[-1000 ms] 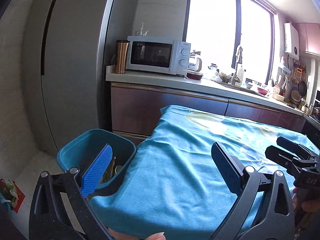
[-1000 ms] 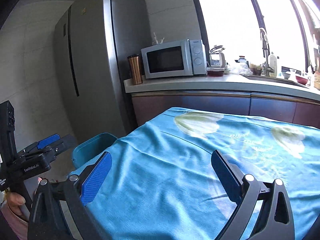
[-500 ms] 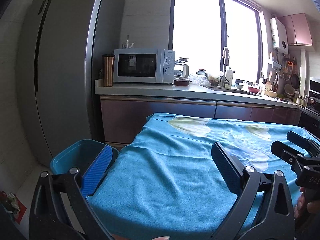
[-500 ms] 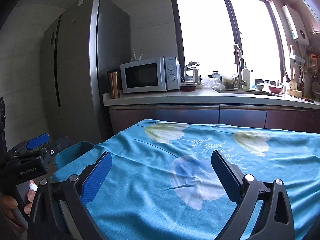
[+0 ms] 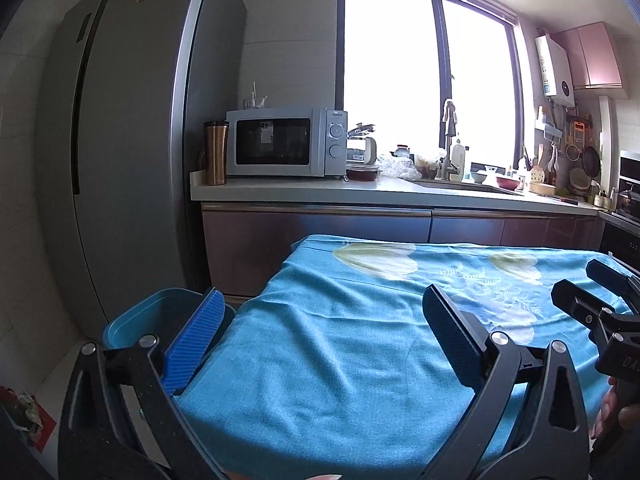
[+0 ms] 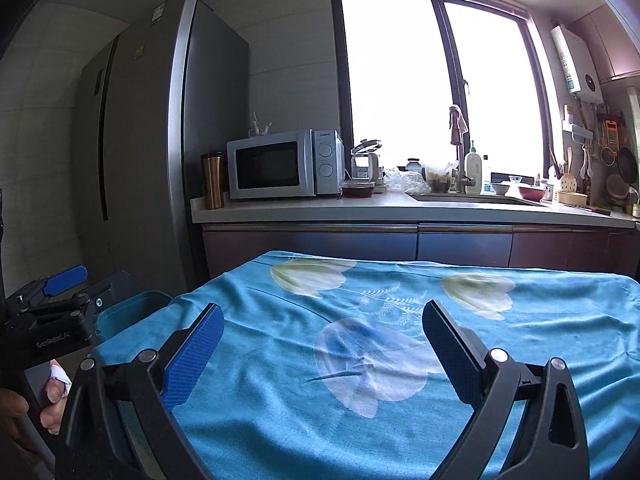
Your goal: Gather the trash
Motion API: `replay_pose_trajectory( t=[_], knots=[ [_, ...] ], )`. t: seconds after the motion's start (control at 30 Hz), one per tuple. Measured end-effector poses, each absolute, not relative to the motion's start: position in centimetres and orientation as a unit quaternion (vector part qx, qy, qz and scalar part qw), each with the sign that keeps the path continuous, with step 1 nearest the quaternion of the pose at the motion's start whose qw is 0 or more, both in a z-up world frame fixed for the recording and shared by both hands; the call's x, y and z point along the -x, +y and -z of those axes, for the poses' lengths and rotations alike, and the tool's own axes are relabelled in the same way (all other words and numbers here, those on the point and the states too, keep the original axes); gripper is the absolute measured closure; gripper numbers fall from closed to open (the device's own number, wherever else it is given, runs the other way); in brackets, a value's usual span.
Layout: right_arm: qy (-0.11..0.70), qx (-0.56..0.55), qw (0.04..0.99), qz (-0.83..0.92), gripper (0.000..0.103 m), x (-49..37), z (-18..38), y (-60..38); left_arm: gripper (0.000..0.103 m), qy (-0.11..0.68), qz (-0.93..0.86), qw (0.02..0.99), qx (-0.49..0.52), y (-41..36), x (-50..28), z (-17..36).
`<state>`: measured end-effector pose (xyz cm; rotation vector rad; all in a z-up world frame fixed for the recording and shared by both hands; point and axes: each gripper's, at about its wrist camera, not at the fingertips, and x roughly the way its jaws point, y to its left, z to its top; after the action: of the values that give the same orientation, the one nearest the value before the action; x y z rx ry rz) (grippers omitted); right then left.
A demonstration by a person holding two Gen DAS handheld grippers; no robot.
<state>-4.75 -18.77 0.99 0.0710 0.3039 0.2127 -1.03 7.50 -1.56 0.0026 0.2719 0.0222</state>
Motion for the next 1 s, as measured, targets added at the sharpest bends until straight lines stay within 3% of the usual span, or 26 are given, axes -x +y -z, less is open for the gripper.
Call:
replay_pose_trajectory(
  t=[1.0],
  knots=[
    [0.154, -0.042, 0.983, -0.093, 0.007, 4.79, -0.76, -19.23, 0.006, 0.109, -0.017, 0.994, -0.011, 7.25, 1.71, 2.04]
  ],
)
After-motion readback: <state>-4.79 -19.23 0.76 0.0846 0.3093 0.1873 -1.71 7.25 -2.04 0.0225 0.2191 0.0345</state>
